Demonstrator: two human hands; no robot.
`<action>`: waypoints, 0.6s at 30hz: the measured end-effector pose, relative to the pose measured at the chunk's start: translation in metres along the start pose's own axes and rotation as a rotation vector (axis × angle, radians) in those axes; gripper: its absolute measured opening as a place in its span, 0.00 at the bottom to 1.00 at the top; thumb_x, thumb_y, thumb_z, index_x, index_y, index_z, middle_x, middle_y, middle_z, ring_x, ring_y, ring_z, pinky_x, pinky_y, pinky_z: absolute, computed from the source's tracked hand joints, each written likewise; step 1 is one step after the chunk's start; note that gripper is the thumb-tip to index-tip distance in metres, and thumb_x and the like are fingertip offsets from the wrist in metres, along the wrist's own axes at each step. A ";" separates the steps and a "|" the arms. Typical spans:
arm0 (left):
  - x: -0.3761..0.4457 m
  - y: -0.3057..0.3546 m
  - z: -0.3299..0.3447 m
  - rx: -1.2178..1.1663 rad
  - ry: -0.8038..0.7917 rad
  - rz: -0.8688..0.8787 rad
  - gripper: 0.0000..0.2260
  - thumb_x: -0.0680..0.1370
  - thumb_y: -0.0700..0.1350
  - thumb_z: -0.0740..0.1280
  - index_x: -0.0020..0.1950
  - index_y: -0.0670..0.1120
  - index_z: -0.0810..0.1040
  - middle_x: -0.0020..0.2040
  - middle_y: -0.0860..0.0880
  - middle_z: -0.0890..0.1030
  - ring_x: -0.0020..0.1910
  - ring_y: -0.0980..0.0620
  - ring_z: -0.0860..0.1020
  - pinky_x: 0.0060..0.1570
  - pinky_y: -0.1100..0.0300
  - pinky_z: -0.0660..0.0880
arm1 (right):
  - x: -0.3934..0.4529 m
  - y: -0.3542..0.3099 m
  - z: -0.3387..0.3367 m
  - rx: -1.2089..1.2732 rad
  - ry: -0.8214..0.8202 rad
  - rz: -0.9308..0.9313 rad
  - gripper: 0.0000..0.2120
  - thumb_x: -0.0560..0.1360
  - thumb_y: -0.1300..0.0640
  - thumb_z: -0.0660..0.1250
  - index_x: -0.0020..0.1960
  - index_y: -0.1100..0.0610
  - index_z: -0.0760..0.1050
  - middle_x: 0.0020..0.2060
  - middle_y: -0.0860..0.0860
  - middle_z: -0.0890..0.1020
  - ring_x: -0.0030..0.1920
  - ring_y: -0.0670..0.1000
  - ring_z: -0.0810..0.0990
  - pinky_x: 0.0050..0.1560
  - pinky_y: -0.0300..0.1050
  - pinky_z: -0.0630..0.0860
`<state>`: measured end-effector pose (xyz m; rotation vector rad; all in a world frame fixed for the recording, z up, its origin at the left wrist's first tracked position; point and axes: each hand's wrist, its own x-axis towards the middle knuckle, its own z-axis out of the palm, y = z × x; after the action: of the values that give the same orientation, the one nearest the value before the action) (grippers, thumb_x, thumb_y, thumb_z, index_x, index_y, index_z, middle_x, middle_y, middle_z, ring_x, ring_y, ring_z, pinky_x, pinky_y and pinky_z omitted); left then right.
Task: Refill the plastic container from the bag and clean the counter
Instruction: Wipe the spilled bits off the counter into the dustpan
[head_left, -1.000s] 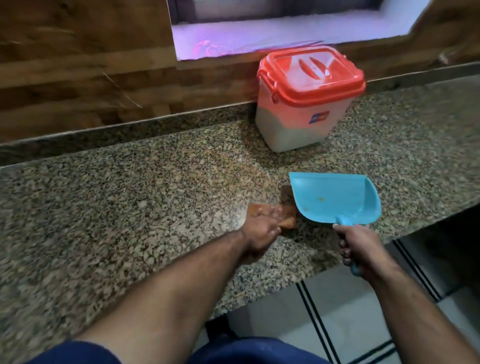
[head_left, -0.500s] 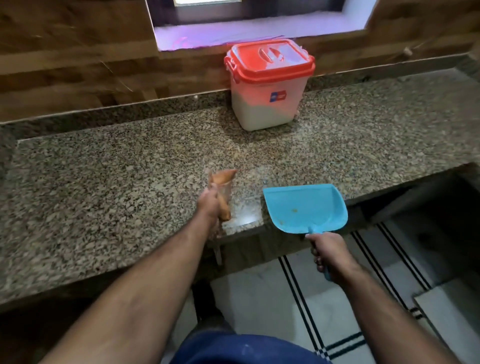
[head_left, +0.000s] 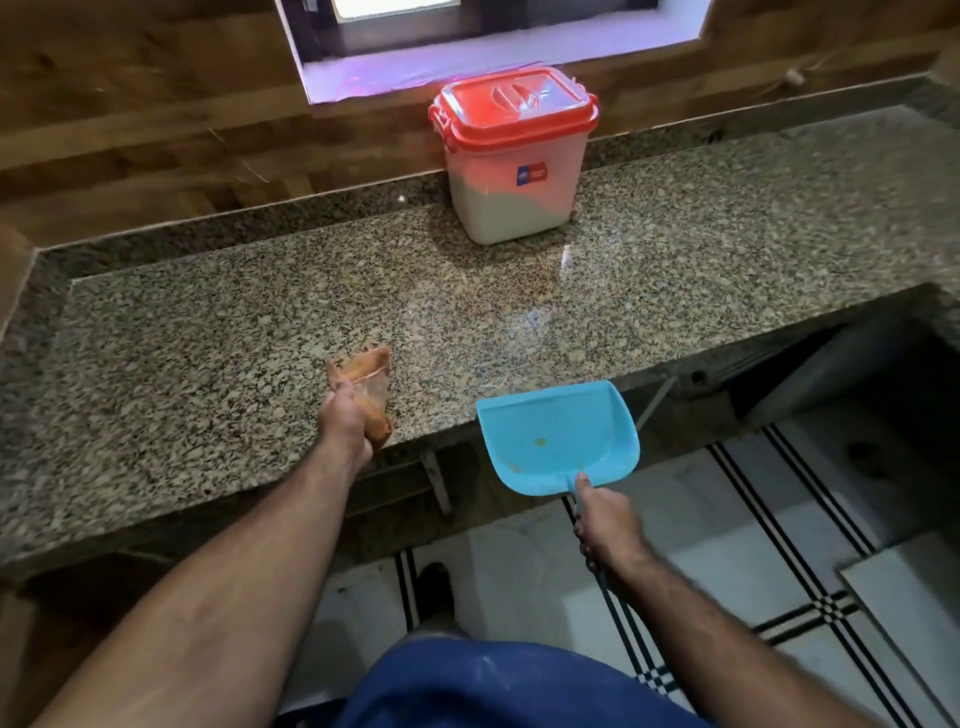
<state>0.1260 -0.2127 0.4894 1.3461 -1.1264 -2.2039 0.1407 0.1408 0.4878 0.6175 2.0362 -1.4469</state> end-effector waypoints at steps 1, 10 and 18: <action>-0.006 0.000 0.002 0.010 0.009 0.014 0.15 0.91 0.49 0.56 0.64 0.45 0.80 0.62 0.41 0.86 0.57 0.47 0.88 0.65 0.52 0.82 | 0.000 0.002 0.000 -0.011 0.000 0.002 0.23 0.83 0.37 0.62 0.39 0.53 0.73 0.26 0.49 0.70 0.22 0.49 0.64 0.25 0.40 0.61; -0.001 0.000 -0.010 0.214 -0.006 0.108 0.17 0.90 0.52 0.55 0.71 0.46 0.76 0.61 0.42 0.85 0.44 0.54 0.85 0.41 0.59 0.79 | -0.004 0.062 -0.006 -0.089 -0.072 0.126 0.22 0.81 0.36 0.64 0.41 0.53 0.74 0.27 0.50 0.69 0.22 0.49 0.62 0.26 0.40 0.59; 0.023 0.020 -0.036 0.852 0.298 0.537 0.15 0.88 0.56 0.58 0.62 0.49 0.79 0.53 0.45 0.82 0.46 0.44 0.82 0.38 0.52 0.80 | 0.020 0.033 -0.001 -0.153 -0.060 0.039 0.21 0.84 0.40 0.64 0.40 0.54 0.75 0.26 0.50 0.72 0.20 0.49 0.64 0.24 0.37 0.60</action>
<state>0.1422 -0.2562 0.4817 1.3463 -2.1037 -1.1148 0.1471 0.1527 0.4517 0.5409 2.0534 -1.2581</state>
